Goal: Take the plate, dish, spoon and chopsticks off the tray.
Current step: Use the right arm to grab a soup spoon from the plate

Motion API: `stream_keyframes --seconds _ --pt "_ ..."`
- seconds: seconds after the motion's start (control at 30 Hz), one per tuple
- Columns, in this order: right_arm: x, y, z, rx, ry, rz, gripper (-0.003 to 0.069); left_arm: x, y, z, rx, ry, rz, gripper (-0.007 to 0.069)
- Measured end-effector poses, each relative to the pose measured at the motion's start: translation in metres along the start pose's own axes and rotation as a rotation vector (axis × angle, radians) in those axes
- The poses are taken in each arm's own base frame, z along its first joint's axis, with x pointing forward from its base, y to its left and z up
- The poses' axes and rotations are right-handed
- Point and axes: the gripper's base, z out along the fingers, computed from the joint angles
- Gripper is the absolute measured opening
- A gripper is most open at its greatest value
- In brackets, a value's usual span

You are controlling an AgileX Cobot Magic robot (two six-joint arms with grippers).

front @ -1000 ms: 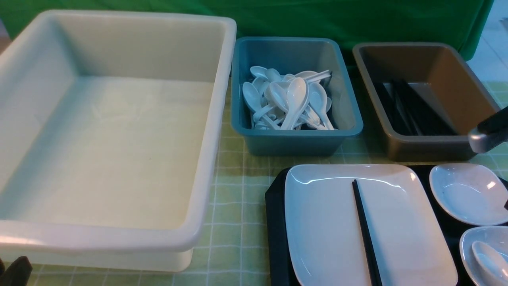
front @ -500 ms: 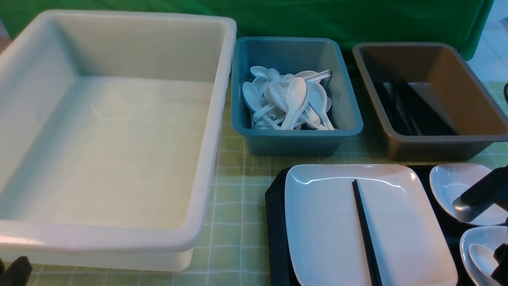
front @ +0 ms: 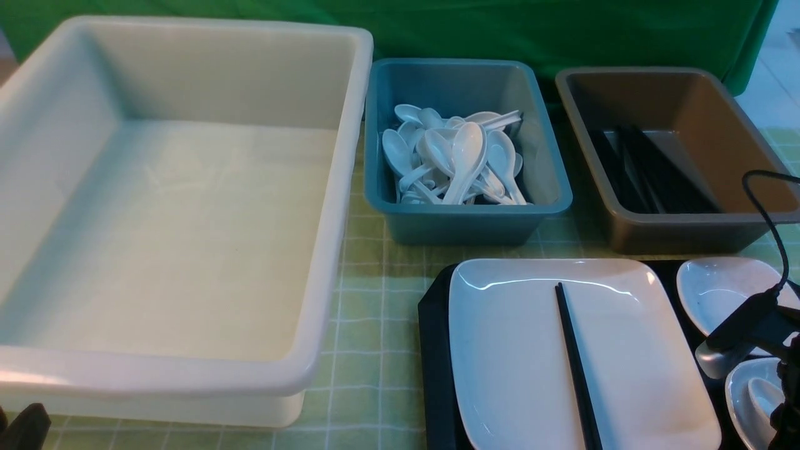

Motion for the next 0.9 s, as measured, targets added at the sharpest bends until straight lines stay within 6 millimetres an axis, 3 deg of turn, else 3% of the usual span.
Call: stream_keyframes --seconds 0.1,0.23,0.6,0.77,0.9 --pt "0.000 -0.001 0.001 0.001 0.013 -0.006 0.0319 0.000 0.000 0.000 0.000 0.000 0.000 0.0223" --pt "0.000 -0.001 0.001 0.000 0.023 -0.010 0.0200 0.000 0.000 0.000 0.000 0.000 0.000 0.0223" --pt "-0.009 -0.008 -0.014 -0.036 0.062 0.035 0.0197 0.000 0.000 0.000 0.000 0.000 0.000 0.0223" --pt "-0.007 -0.012 -0.032 -0.033 0.073 0.058 0.0197 0.000 0.000 0.000 0.000 0.000 0.000 0.0223" --pt "0.004 -0.015 -0.071 -0.028 -0.015 0.115 0.0197 0.000 0.000 0.000 0.000 0.000 0.000 0.0223"
